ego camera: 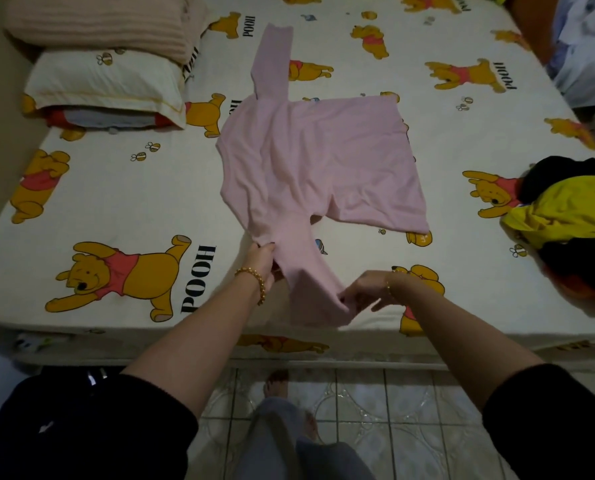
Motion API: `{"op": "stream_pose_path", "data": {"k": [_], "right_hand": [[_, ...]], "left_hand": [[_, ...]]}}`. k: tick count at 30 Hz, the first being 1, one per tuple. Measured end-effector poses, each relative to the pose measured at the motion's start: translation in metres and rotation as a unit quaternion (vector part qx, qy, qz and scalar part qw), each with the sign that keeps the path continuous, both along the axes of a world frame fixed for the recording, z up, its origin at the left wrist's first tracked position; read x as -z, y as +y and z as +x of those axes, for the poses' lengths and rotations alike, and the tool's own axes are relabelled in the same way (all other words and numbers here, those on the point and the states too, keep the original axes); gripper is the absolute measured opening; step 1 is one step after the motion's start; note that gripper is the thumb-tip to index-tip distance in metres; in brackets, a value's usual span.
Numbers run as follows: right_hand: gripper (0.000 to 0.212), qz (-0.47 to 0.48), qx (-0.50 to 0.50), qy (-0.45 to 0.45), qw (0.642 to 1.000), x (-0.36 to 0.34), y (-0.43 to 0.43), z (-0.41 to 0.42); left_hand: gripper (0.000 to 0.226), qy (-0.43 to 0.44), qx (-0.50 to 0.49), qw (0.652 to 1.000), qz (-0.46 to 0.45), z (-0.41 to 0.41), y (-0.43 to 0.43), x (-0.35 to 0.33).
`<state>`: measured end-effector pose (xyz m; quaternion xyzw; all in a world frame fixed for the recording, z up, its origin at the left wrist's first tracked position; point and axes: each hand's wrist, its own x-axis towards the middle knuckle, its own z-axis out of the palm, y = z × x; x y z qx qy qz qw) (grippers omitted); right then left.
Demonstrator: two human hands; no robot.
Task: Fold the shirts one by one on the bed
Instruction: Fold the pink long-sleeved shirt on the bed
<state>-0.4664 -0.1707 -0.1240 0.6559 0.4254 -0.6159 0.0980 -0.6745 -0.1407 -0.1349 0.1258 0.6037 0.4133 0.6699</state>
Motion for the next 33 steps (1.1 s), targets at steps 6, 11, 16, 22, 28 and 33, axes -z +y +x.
{"op": "stream_pose_path", "data": {"k": [6, 11, 16, 22, 28, 33], "right_hand": [[0.025, 0.058, 0.301, 0.165, 0.938, 0.008, -0.035, 0.007], [0.071, 0.035, 0.271, 0.109, 0.956, 0.015, -0.06, 0.031], [0.088, 0.013, 0.225, 0.075, 0.971, 0.024, -0.092, 0.064], [0.04, 0.03, 0.205, 0.042, 0.977, 0.017, -0.137, 0.087], [0.031, 0.138, 0.068, -0.046, 0.987, 0.031, -0.159, 0.107], [0.032, 0.147, 0.039, -0.069, 0.986, 0.043, -0.165, 0.116]], "left_hand": [[0.04, -0.145, 0.085, 0.98, -0.102, 0.015, -0.042, -0.008], [0.04, -0.128, 0.098, 0.98, -0.115, 0.045, -0.078, -0.004], [0.016, -0.1, 0.081, 0.989, -0.08, 0.068, -0.115, 0.005], [0.031, 0.009, 0.174, 0.98, -0.096, 0.094, -0.162, 0.016], [0.021, 0.068, 0.202, 0.973, -0.087, 0.108, -0.194, 0.023], [0.028, 0.07, 0.178, 0.978, -0.08, 0.118, -0.205, 0.026]]}}
